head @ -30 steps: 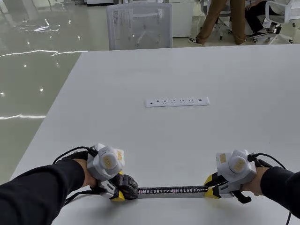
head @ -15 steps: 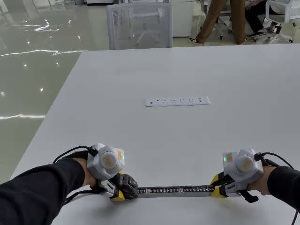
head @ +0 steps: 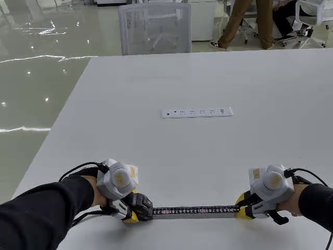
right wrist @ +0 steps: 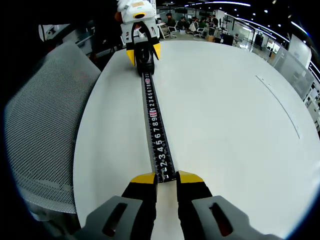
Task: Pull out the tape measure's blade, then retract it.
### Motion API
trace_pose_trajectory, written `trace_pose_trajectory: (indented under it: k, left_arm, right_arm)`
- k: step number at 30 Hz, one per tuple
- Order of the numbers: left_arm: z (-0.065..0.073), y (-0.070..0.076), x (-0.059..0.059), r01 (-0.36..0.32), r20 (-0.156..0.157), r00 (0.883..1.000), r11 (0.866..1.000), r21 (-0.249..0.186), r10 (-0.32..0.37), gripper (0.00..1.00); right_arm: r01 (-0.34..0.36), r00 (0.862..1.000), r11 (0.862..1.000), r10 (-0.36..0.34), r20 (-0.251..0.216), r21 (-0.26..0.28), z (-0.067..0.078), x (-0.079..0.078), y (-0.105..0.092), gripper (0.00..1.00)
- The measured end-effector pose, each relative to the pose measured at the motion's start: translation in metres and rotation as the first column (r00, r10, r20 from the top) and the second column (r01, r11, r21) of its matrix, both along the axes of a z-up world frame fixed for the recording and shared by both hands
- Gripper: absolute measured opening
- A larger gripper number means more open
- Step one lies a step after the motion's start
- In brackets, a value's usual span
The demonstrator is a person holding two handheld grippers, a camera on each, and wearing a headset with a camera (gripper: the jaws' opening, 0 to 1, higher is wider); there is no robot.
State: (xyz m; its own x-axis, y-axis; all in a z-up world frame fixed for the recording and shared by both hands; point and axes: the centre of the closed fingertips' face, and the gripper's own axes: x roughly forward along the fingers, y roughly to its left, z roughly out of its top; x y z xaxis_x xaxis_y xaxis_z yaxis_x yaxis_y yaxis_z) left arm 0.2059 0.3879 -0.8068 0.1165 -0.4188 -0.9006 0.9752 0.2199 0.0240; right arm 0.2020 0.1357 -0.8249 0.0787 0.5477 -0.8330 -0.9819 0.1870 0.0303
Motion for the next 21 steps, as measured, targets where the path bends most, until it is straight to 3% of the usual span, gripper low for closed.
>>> trace_pose_trajectory:
  k: [21]
  left_arm:
    - [0.0007, 0.0002, 0.0004, -0.004, 0.003, 1.0, 1.0, -0.001, 0.004, 0.35]
  right_arm:
    - [0.024, 1.0, 1.0, -0.024, -0.017, 0.012, 0.0008, -0.0012, -0.0041, 0.11]
